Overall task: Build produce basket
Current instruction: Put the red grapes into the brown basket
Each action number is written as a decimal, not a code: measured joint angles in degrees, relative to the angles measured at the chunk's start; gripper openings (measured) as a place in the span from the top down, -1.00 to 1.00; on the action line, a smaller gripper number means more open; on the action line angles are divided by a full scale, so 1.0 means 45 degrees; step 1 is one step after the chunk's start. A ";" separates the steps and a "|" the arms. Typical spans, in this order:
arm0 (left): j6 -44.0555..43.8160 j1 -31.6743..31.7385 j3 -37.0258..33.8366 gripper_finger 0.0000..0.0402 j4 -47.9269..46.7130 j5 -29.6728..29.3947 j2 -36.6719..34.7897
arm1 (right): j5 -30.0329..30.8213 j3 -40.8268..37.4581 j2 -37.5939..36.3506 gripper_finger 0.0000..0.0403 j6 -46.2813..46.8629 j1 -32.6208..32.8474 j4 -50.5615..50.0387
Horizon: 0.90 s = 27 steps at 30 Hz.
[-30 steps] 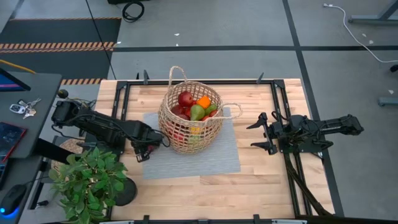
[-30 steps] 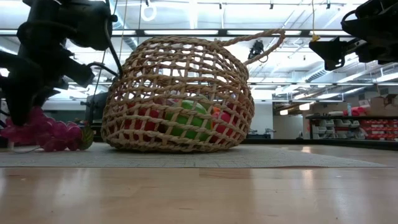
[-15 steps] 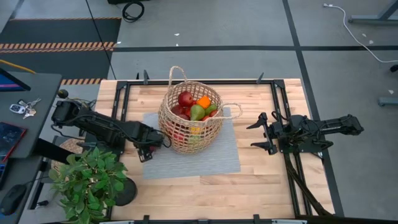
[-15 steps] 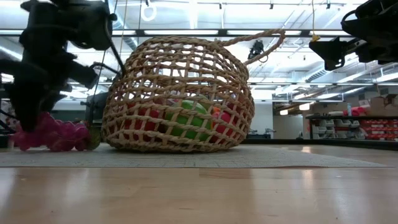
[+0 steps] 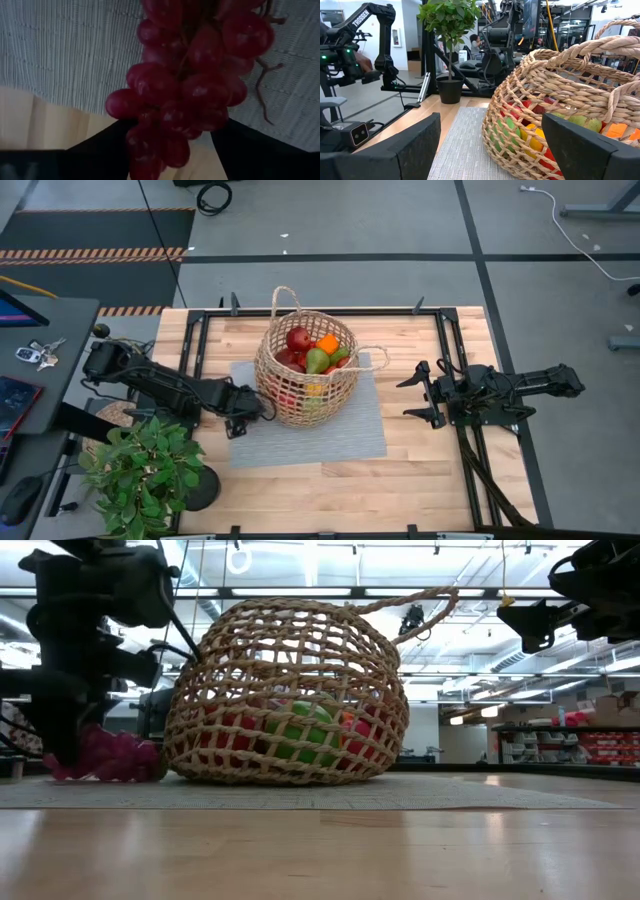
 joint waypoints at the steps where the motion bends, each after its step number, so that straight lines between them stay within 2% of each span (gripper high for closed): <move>1: 0.0018 0.0000 -0.0116 -0.23 0.0137 -0.0038 0.0000 | 0.0000 0.0000 0.0000 -0.74 0.0004 0.0001 0.0000; 6: 0.0069 -0.0005 -0.0750 -0.12 0.0737 -0.0360 0.0000 | 0.0000 0.0000 0.0000 -0.74 0.0004 0.0004 0.0000; 15: -0.0080 0.0000 -0.0827 0.18 0.0795 -0.0422 0.0000 | 0.0000 -0.0005 0.0004 -0.74 0.0004 -0.0001 0.0000; 21: -0.0477 0.0000 -0.0793 0.39 0.0727 -0.0267 0.0000 | -0.0002 0.0000 0.0002 -0.74 0.0001 0.0001 0.0000; 27: -0.0678 0.0005 -0.0122 0.49 0.0090 -0.0053 0.0005 | 0.0000 -0.0002 0.0001 -0.74 0.0002 0.0000 0.0000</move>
